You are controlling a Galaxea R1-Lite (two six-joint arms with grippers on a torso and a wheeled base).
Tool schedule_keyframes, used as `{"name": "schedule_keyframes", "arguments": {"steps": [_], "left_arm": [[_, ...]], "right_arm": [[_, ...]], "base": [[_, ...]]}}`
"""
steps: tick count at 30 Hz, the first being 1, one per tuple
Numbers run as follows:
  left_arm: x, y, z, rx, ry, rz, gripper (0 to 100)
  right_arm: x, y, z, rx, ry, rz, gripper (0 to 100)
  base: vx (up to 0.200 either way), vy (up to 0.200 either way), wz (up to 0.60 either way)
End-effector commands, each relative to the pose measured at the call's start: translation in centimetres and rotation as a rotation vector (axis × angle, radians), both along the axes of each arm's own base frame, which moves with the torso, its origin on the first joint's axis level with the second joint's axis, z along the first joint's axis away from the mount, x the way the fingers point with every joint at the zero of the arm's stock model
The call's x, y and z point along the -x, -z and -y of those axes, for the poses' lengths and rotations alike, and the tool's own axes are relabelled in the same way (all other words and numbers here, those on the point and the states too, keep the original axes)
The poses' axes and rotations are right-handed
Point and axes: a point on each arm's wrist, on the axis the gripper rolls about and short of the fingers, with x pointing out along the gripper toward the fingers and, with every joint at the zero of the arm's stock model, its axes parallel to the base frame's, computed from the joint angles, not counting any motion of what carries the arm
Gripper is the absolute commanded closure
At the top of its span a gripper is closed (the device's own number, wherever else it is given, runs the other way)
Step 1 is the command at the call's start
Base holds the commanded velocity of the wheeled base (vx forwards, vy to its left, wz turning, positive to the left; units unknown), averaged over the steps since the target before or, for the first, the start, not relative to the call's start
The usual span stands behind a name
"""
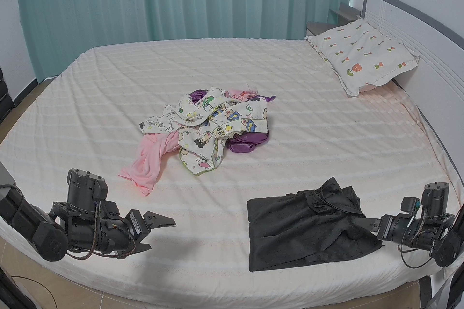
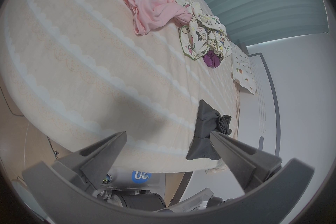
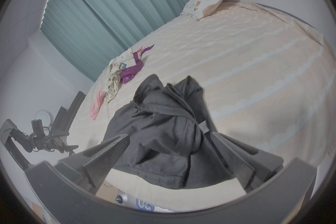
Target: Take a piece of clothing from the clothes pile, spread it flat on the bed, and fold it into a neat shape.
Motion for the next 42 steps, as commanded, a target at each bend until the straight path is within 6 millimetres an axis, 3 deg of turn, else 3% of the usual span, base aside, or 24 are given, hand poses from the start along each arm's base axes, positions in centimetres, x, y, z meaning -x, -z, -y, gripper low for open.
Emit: {"name": "schedule_keyframes", "arguments": {"steps": [1,6,7,12,19,26,42], "left_arm": [[0.0,0.1,0.0,-0.001,0.000,-0.003,0],[-0.1,0.2,0.0,-0.002,0.000,-0.006,0],[-0.1,0.2,0.0,-0.002,0.000,-0.009,0],[-0.2,0.4,0.1,-0.002,0.000,-0.009,0],[-0.3,0.5,0.1,-0.002,0.000,-0.009,0],[-0.3,0.5,0.1,-0.003,0.000,-0.011,0],[-0.3,0.5,0.1,-0.003,0.000,-0.011,0]], "right_arm": [[-0.3,1.9,-1.2,0.013,-0.061,-0.090,0],[-0.7,3.1,-1.2,0.008,-0.054,-0.123,0],[-0.8,3.4,-1.2,0.008,-0.054,-0.127,100],[-1.0,4.1,-1.1,-0.001,-0.041,-0.123,100],[-0.9,3.4,-0.4,-0.040,0.022,-0.113,100],[0.6,1.4,0.4,-0.026,0.044,-0.125,100],[2.3,1.6,2.1,0.093,0.032,-0.215,100]], "base": [[0.000,0.000,0.00],[0.000,0.000,0.00],[0.000,0.000,0.00],[0.000,0.000,0.00],[0.000,0.000,0.00],[0.000,0.000,0.00],[0.000,0.000,0.00]]}}
